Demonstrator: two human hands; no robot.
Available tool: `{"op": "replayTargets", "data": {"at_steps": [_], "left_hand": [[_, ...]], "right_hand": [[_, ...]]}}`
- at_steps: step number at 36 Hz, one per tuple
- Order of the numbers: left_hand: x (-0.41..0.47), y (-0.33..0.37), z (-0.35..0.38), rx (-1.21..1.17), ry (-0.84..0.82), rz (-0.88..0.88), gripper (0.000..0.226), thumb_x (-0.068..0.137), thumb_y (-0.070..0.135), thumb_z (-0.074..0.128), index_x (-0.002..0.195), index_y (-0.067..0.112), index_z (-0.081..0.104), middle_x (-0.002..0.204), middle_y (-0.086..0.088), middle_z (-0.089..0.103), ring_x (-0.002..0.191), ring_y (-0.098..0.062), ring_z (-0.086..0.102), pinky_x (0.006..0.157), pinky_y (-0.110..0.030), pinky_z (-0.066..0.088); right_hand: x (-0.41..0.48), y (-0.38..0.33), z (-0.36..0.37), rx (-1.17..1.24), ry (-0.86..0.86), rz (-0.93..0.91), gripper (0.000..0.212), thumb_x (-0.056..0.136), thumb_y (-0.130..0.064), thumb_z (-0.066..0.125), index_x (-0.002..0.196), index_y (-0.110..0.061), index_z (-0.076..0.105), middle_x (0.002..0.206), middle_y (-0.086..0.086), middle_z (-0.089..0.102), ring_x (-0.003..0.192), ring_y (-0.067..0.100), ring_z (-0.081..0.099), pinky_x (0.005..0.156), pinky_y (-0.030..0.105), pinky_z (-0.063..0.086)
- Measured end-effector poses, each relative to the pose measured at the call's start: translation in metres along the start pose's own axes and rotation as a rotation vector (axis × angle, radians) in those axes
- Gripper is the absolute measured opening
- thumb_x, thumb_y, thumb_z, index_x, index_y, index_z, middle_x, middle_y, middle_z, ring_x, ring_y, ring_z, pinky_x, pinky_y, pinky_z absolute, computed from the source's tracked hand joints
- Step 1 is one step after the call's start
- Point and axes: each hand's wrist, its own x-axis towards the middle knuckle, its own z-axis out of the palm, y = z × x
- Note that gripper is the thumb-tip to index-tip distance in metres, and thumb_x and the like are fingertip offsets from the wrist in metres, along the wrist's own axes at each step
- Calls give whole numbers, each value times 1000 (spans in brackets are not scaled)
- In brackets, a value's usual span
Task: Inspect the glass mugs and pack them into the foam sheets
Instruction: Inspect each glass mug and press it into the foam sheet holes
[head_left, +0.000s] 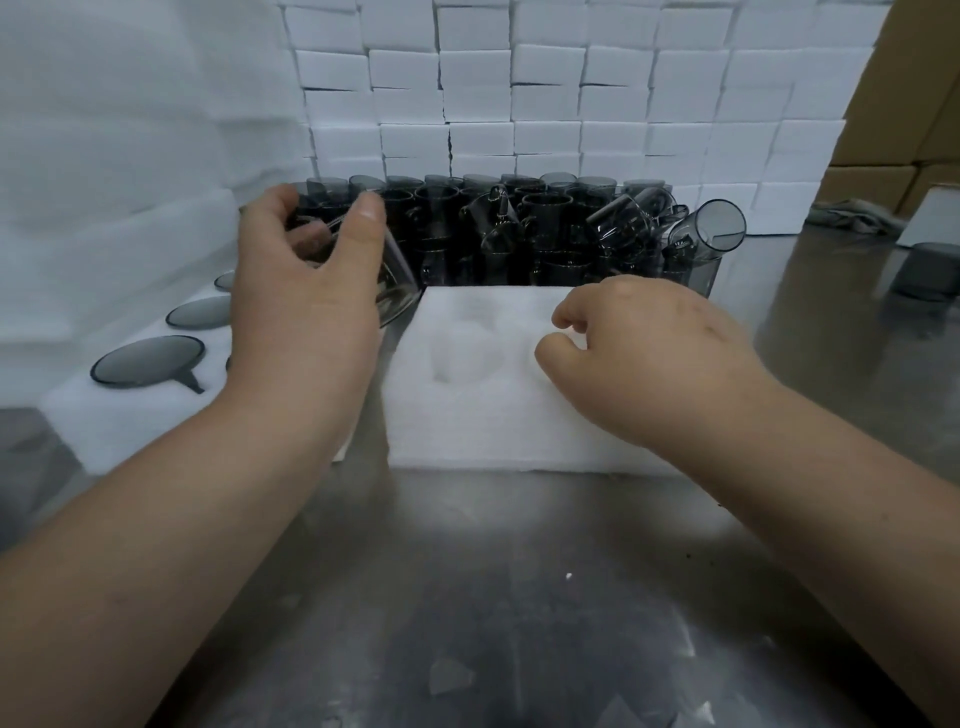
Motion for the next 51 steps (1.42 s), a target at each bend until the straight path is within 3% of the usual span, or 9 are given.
{"op": "replayTargets", "data": {"at_steps": [5, 11, 15, 19, 21, 25, 39, 45, 51], "left_hand": [[0, 2, 2, -21, -17, -34, 14, 84, 51, 56, 88, 39, 51, 82, 20, 57, 70, 9, 55, 66, -13, 43], [-10, -4, 9, 42, -231, 12, 28, 87, 49, 52, 105, 28, 50, 86, 17, 55, 63, 16, 51, 57, -3, 39], [-11, -2, 11, 43, -325, -50, 2, 90, 35, 50, 89, 35, 48, 83, 17, 52, 66, 13, 51, 61, -9, 42], [-6, -1, 15, 69, -394, -73, 27, 87, 9, 45, 82, 35, 43, 84, 17, 48, 59, 14, 48, 61, -14, 41], [-9, 0, 12, 124, -419, -26, 22, 89, 12, 45, 89, 34, 43, 90, 19, 47, 58, 21, 44, 52, 0, 35], [-18, 0, 5, 245, -451, 104, 20, 92, 32, 46, 111, 32, 40, 113, 11, 47, 80, 20, 41, 63, 9, 25], [-21, 1, 4, 405, -440, 194, 72, 65, 54, 51, 133, 32, 41, 118, 16, 47, 91, 1, 45, 66, -5, 28], [-21, 0, 4, 500, -454, 194, 74, 64, 57, 46, 134, 31, 43, 112, 18, 38, 94, -1, 39, 65, -7, 25], [-23, 4, 3, 584, -456, 197, 75, 62, 57, 44, 132, 29, 46, 110, 17, 35, 96, -3, 37, 81, -23, 27]], "right_hand": [[-3, -4, -1, -21, -23, -31, 36, 86, -40, 40, 100, -19, 66, 96, -1, 61, 82, 18, 42, 55, 24, 29], [-4, -4, 2, 0, -6, -66, 37, 87, -40, 39, 108, -20, 62, 106, -2, 58, 106, 17, 46, 73, 28, 27], [-4, -4, 3, 4, 11, -65, 36, 87, -39, 40, 107, -20, 62, 106, -2, 58, 105, 17, 45, 71, 28, 27], [-4, -3, 5, -2, 18, -72, 36, 87, -39, 39, 107, -19, 62, 106, -2, 58, 104, 17, 46, 69, 27, 26], [-4, -3, 6, -8, 20, -72, 36, 87, -39, 39, 107, -19, 62, 106, -2, 57, 103, 17, 45, 69, 28, 26], [-3, -3, 6, -4, 14, -75, 37, 87, -39, 39, 109, -20, 61, 107, -1, 57, 105, 18, 45, 71, 28, 28], [1, 1, 5, 43, 27, -36, 32, 86, -35, 42, 106, -19, 62, 102, -3, 60, 100, 19, 50, 68, 29, 31], [3, 3, 5, 56, 33, -9, 31, 85, -33, 43, 103, -18, 63, 103, -2, 62, 96, 20, 53, 66, 30, 34], [3, 3, 5, 58, 32, -12, 31, 84, -32, 43, 103, -17, 63, 102, -2, 63, 95, 21, 54, 66, 30, 36]]}}
